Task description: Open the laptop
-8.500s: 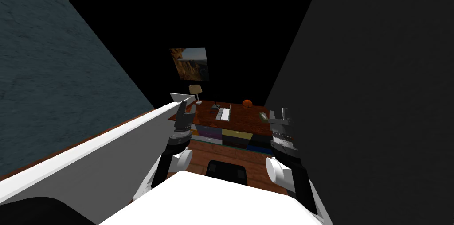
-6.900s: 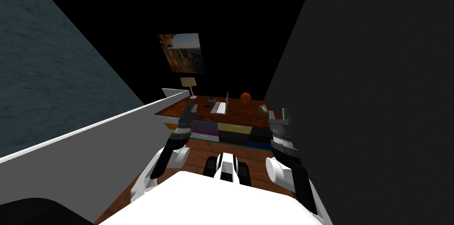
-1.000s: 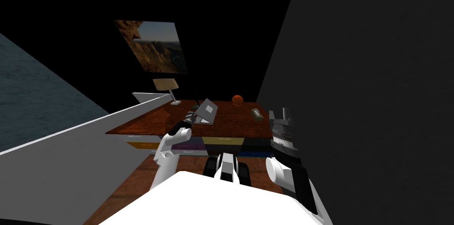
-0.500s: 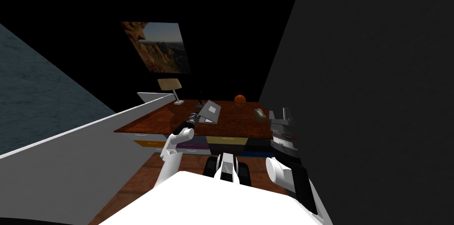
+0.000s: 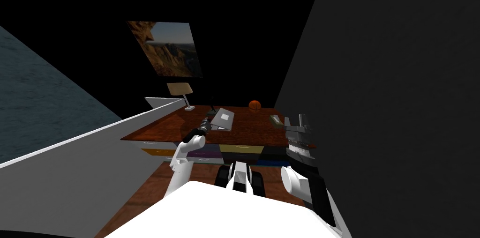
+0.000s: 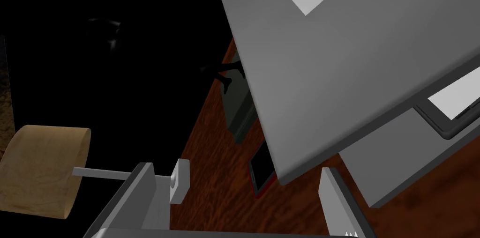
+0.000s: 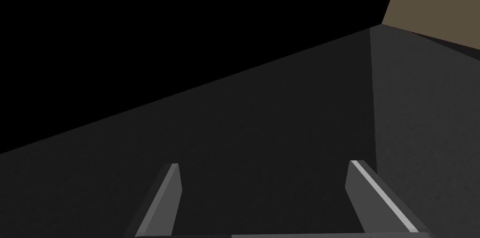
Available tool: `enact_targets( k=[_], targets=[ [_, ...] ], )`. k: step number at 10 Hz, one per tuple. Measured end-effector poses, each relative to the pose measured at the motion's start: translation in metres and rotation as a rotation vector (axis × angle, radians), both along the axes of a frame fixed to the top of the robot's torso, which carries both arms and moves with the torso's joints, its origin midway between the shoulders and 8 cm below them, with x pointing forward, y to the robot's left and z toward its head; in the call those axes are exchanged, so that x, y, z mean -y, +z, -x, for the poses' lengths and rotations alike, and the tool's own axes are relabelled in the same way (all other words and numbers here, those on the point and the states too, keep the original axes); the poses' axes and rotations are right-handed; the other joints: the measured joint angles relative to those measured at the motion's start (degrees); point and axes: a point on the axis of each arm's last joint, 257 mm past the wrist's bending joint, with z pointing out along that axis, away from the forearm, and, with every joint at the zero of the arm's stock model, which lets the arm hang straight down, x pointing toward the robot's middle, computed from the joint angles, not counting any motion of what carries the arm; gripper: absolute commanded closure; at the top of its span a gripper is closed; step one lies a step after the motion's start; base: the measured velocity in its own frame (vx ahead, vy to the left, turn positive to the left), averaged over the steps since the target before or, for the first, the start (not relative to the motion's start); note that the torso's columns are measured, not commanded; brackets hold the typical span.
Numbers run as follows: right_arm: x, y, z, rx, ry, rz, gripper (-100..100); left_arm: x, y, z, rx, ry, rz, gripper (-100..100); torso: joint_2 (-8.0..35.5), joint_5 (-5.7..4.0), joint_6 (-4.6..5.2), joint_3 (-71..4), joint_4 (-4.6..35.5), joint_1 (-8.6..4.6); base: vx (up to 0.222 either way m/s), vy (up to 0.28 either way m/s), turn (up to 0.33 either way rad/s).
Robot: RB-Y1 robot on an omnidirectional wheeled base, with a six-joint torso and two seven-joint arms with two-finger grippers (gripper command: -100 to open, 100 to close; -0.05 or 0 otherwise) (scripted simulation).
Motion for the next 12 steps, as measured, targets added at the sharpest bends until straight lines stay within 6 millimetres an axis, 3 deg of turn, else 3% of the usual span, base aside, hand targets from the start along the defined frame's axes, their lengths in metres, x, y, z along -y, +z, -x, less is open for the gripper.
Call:
enact_targets(
  k=[7,8,12],
  targets=[
    [0.000,0.000,0.000,0.000,0.000,0.000,0,-0.009,0.038,0.022,0.000,0.014,-0.001,-100,0.0,0.04,-0.01,0.0,0.0,0.14,0.019,-0.001,-0.015],
    [0.000,0.000,0.000,0.000,0.000,0.000,0,-0.008,0.038,0.023,-0.002,0.014,0.000,0,0.1,0.04,-0.01,0.0,0.0,0.16,0.000,0.000,0.000],
    [0.000,0.000,0.000,0.000,0.000,0.000,0,-0.008,0.038,0.022,-0.002,0.014,0.000,0,0.0,0.04,-0.01,0.0,0.0,0.16,0.000,0.000,0.000]
  ],
)
